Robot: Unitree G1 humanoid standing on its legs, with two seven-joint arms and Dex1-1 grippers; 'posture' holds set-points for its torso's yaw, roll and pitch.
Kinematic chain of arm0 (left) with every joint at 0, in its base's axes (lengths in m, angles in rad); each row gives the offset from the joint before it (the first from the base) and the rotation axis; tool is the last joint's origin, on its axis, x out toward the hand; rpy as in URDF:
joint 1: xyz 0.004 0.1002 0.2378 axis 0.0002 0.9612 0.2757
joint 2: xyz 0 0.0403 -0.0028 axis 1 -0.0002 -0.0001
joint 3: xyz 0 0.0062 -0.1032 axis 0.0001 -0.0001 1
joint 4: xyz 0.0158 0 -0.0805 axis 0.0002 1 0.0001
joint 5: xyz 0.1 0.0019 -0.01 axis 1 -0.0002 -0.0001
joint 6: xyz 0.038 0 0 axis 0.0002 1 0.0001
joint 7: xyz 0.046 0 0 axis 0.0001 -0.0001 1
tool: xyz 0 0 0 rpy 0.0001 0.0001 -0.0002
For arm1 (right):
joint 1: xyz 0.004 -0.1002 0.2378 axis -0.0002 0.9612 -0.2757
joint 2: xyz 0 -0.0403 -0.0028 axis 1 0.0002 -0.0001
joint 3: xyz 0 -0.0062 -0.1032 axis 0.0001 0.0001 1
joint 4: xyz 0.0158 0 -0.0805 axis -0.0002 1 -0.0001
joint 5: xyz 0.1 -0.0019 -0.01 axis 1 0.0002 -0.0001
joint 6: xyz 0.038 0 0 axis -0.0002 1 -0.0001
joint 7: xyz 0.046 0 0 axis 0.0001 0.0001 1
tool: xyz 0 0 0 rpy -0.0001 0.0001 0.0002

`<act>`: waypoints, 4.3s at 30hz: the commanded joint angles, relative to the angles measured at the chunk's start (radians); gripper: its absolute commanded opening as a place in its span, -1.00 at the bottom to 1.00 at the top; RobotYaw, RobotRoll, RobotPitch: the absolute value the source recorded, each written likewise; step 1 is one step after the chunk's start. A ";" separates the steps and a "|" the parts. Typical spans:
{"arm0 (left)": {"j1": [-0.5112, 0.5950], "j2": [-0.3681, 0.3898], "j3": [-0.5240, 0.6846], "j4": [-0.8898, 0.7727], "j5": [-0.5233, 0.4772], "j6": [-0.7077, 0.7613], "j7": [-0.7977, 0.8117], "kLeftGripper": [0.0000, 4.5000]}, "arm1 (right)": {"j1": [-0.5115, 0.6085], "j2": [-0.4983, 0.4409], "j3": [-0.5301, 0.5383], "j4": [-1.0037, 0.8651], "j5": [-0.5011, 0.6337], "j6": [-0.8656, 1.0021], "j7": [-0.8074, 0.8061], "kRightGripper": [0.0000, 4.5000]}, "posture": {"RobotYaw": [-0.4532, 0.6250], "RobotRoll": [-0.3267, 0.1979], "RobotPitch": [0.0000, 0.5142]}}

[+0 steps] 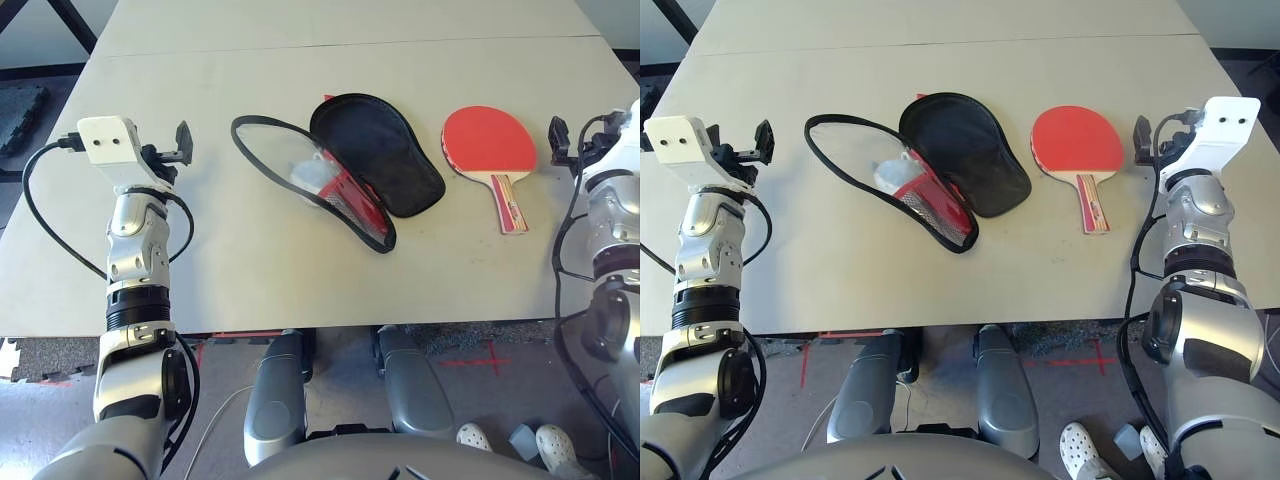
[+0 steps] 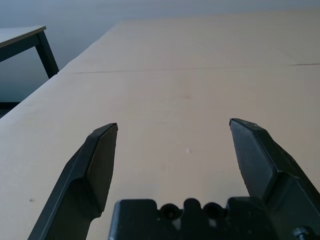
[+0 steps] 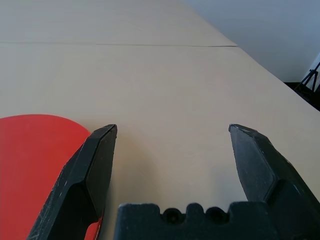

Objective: Store the ping-pong paddle in its case and zip it.

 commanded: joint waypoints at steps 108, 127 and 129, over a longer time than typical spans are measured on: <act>-0.139 0.091 -0.452 -0.591 -0.193 0.650 -0.620 1.00 | 0.070 0.194 0.367 -1.263 -0.029 1.454 -0.070 -0.52 | -0.30 0.25 -0.27; -0.109 0.106 -0.436 -0.657 -0.195 0.682 -0.580 1.00 | -0.060 0.215 0.574 -0.963 -0.034 1.402 0.120 -0.52 | -0.16 0.25 -0.30; -0.109 0.107 -0.437 -0.660 -0.196 0.684 -0.577 1.00 | -0.075 0.211 0.589 -0.926 -0.042 1.378 0.142 -0.52 | -0.15 0.25 -0.30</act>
